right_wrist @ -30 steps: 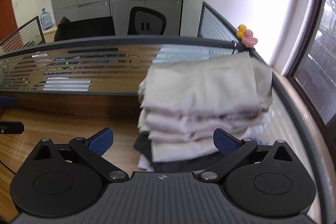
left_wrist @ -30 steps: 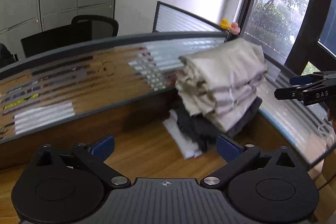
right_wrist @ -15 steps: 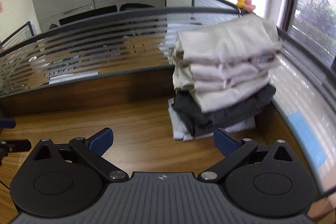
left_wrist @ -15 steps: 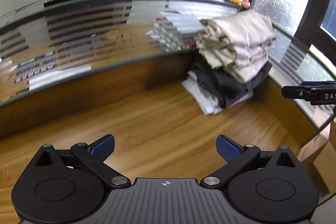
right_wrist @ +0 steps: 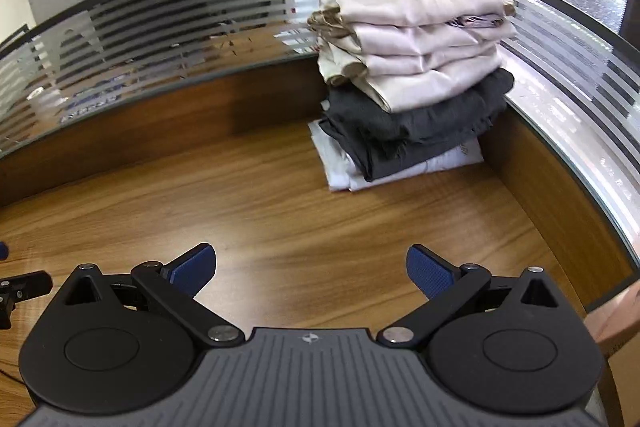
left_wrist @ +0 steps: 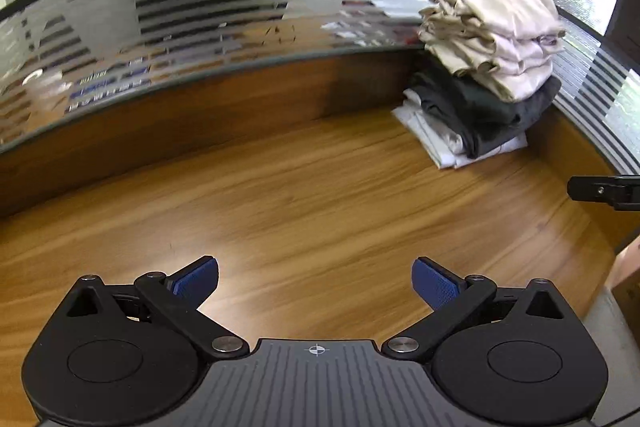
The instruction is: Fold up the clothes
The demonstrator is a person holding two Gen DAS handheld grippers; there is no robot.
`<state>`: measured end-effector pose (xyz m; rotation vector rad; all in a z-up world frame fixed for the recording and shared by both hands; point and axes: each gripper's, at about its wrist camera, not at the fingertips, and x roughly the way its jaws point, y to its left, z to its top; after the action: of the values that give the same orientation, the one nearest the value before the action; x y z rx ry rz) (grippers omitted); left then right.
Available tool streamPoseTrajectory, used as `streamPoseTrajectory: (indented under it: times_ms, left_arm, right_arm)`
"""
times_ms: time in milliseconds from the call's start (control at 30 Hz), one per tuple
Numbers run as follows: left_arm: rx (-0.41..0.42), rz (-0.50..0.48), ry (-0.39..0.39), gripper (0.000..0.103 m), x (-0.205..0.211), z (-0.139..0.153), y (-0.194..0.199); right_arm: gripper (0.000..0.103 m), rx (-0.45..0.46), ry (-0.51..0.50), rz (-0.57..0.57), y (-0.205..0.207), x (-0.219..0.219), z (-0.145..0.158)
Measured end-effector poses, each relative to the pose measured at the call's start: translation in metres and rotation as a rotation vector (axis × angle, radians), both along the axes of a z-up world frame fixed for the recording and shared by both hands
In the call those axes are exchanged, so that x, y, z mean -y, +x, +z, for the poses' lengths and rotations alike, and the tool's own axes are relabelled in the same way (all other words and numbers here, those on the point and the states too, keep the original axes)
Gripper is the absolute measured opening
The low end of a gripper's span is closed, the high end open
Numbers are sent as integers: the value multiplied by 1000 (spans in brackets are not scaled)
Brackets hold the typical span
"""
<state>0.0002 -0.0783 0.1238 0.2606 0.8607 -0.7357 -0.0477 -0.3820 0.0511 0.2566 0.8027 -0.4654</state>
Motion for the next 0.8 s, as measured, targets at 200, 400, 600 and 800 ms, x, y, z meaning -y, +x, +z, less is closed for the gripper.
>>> streamPoseTrajectory:
  times_ms: [200, 400, 600, 800]
  left_arm:
    - [-16, -18, 53, 103, -4, -15, -15]
    - [-21, -30, 82, 103, -5, -20, -28]
    - [-26, -21, 93, 103, -8, -22, -32]
    - [-37, -9, 95, 103, -10, -24, -30]
  right_arm:
    - [102, 4, 4, -51, -9, -23, -19]
    - [102, 42, 38, -113, -16, -47, -29]
    - [102, 64, 30, -140, -20, -66, -34]
    - [102, 48, 60, -151, -22, -72, -44]
